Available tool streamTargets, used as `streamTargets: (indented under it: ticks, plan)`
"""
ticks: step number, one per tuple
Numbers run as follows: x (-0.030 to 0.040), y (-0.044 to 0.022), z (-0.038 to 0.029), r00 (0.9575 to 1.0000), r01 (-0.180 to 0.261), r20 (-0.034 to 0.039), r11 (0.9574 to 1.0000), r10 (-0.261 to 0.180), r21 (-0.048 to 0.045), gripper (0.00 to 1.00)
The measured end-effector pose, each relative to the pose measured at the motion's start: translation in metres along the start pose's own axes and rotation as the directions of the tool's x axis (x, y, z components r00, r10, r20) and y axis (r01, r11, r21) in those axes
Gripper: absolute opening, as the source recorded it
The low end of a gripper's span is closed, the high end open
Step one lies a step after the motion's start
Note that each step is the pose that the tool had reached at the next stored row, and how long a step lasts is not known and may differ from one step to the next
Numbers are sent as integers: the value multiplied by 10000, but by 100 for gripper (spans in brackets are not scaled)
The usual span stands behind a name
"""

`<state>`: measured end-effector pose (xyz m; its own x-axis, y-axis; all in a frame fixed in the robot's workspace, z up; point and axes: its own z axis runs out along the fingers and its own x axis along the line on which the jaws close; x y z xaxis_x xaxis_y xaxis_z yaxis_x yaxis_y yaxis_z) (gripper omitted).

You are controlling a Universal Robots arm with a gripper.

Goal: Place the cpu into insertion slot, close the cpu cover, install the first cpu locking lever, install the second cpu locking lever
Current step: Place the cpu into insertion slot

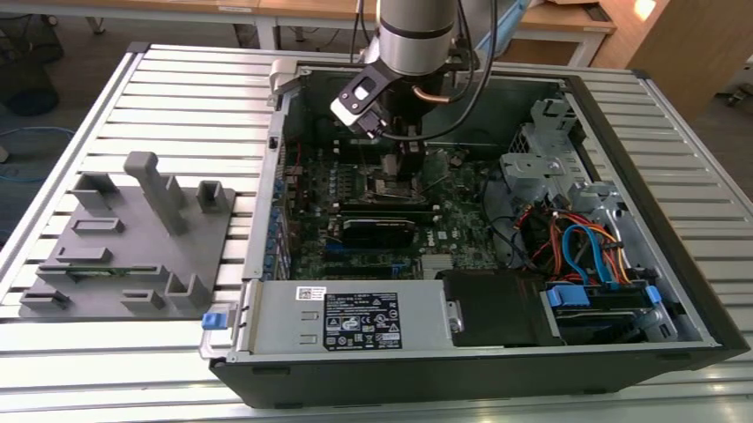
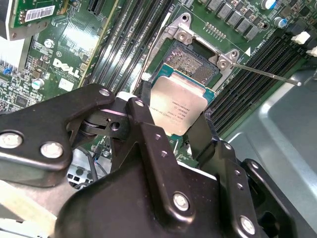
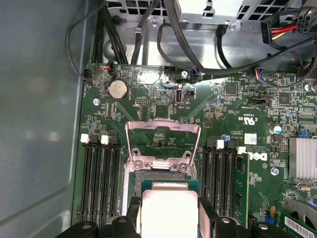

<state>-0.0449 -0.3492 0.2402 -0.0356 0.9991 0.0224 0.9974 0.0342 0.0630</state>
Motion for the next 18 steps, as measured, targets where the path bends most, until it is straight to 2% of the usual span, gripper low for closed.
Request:
streamTargets:
  ticks: [9, 18]
  plan:
    - [0, -1, 15, 10000, 0, 0, 10000, 0, 1, 54]
    - [-1, -5, 68, 10000, 0, 0, 10000, 0, 1, 54]
